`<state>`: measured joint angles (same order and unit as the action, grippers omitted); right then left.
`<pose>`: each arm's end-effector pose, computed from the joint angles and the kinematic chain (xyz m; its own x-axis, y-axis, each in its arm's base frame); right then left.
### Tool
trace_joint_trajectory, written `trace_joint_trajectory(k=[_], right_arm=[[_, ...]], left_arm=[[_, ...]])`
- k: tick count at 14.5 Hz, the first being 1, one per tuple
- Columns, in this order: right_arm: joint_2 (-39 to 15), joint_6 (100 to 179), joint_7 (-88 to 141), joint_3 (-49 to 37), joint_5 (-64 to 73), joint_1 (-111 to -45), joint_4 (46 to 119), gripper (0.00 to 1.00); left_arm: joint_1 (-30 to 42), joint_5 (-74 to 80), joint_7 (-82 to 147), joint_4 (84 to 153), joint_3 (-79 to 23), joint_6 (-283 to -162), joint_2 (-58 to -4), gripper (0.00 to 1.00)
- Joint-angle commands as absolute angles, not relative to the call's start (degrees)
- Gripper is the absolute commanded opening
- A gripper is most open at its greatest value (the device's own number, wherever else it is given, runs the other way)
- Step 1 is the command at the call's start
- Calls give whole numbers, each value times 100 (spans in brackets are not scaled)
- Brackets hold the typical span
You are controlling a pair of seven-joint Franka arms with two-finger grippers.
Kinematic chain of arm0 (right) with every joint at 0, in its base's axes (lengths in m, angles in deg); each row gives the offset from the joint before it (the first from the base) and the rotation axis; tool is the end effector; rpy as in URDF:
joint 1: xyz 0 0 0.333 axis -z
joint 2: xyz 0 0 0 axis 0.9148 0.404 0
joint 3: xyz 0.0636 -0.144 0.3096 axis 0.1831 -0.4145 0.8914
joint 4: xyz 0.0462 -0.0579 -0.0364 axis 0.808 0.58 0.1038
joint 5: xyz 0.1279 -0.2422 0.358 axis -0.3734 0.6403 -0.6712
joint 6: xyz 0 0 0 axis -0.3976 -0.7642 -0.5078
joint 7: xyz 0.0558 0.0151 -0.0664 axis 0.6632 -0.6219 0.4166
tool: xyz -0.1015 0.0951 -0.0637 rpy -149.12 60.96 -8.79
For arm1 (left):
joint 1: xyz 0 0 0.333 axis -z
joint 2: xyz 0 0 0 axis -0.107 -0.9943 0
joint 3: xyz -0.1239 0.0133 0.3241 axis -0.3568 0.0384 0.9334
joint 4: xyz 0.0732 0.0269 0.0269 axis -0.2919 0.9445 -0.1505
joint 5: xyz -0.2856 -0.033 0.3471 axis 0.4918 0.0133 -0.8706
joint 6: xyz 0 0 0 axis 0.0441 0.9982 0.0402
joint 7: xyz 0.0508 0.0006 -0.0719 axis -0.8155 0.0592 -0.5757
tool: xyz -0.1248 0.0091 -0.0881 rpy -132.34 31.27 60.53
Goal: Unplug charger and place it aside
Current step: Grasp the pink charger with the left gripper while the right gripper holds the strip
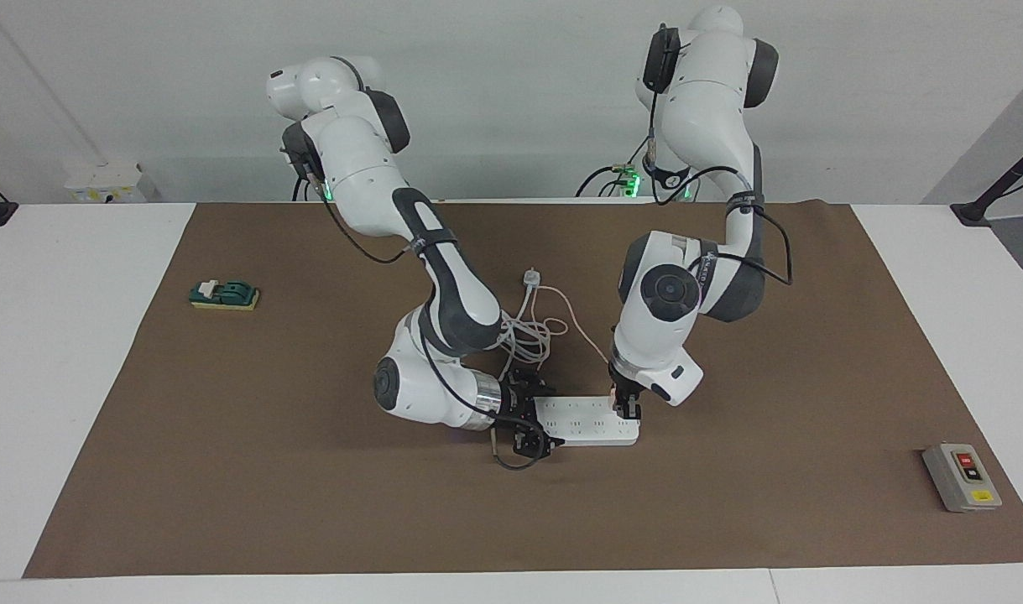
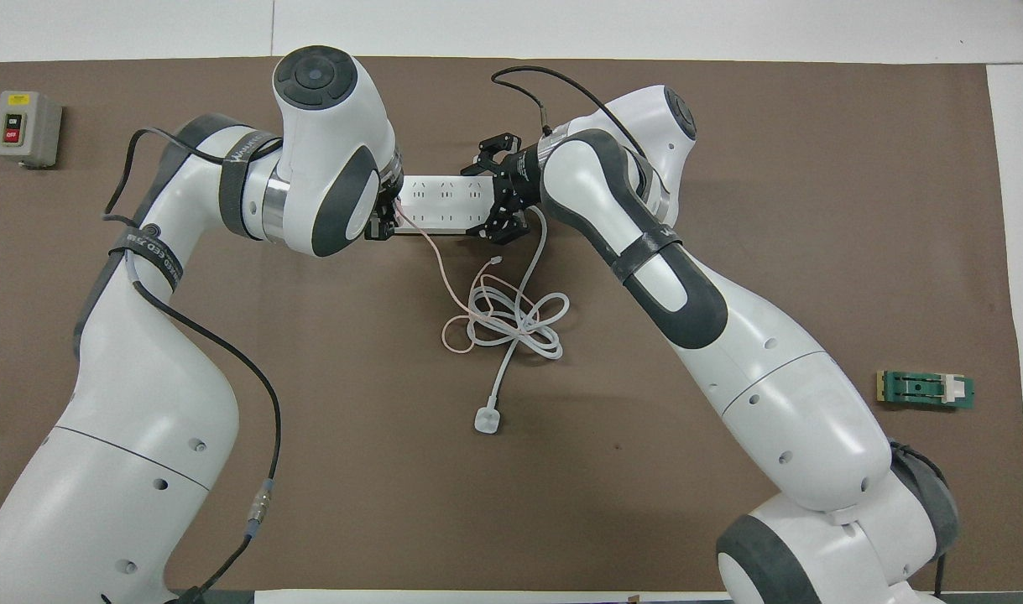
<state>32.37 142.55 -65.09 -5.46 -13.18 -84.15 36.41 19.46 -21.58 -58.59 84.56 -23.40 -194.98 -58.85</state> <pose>0.7893 0.4061 0.2027 0.0250 -0.6599 -0.7509 -0.9953 -0.0866 0.0430 0.7261 -0.3326 0.3002 0.1357 0.9907 0.0127 0.9899 -0.1350 -0.0428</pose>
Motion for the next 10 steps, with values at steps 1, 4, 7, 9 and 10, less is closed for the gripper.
trace_joint_trajectory(k=[1, 4, 7, 9, 10], right_arm=[[3212, 14582, -6158, -489, -1403, -8463, 3887, 100], [3159, 14891, -5982, -489, -1403, -8533, 4108, 94], [3150, 14892, -5982, -489, -1394, -8525, 4108, 57], [3150, 14900, -5973, -489, -1403, -8525, 4108, 42], [3150, 14900, -5973, -489, -1403, -8525, 4108, 29]], left_arm=[[2075, -2117, -5743, 8375, -2312, -19425, -5971, 0], [2066, -2109, -5664, 8366, -2303, -19259, -5953, 0], [2031, -2056, -5664, 8340, -2277, -19030, -5822, 0], [1961, -2047, -5646, 8331, -2285, -18915, -5734, 0], [1961, -2038, -5620, 8331, -2286, -18898, -5672, 0]])
